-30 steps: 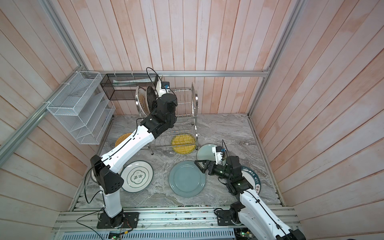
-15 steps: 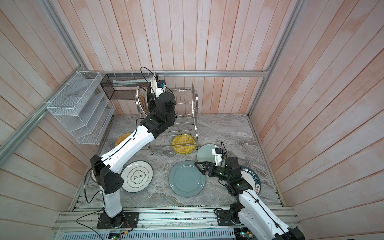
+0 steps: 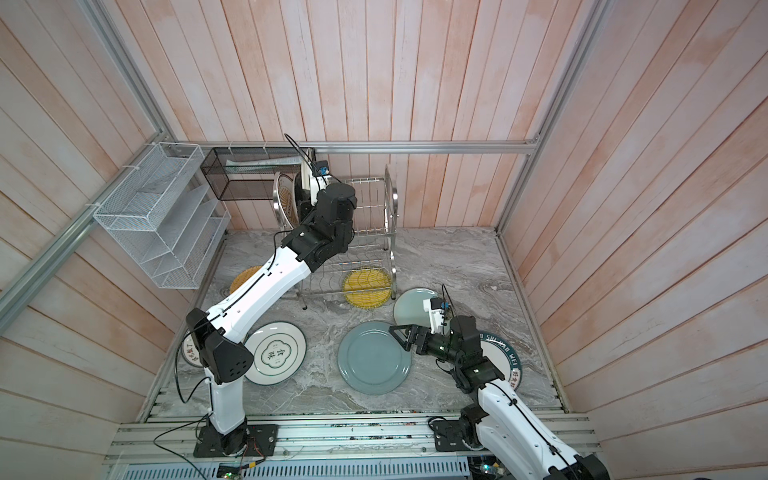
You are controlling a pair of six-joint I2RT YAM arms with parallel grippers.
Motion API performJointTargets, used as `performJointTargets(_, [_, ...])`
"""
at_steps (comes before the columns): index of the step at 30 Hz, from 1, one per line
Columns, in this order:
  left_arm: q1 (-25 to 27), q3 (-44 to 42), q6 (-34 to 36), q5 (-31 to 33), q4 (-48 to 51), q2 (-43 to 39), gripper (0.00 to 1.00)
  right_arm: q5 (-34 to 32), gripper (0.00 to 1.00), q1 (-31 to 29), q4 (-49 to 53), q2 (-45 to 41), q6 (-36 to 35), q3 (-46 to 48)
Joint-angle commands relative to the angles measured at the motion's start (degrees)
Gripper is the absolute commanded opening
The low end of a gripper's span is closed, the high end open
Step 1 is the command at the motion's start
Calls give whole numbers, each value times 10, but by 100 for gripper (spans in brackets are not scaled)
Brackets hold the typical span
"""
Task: Load the plates into the dish rack
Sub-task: 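Lower the cream plate into the rack slot beside the black plate with the left gripper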
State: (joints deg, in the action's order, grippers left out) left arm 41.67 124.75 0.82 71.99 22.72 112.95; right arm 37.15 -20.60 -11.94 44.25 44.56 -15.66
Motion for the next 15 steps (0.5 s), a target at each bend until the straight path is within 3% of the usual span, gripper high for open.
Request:
performJointTargets(1, [8, 35, 6, -15, -37, 9, 0, 0, 98, -4, -4, -10, -1, 8])
performJointTargets(9, [42, -23, 287, 36, -366, -3, 0, 0, 98, -4, -9, -11, 0, 15])
performJointTargets(15, [44, -26, 288, 46, -370, -4, 0, 1, 98, -3, -9, -11, -3, 17])
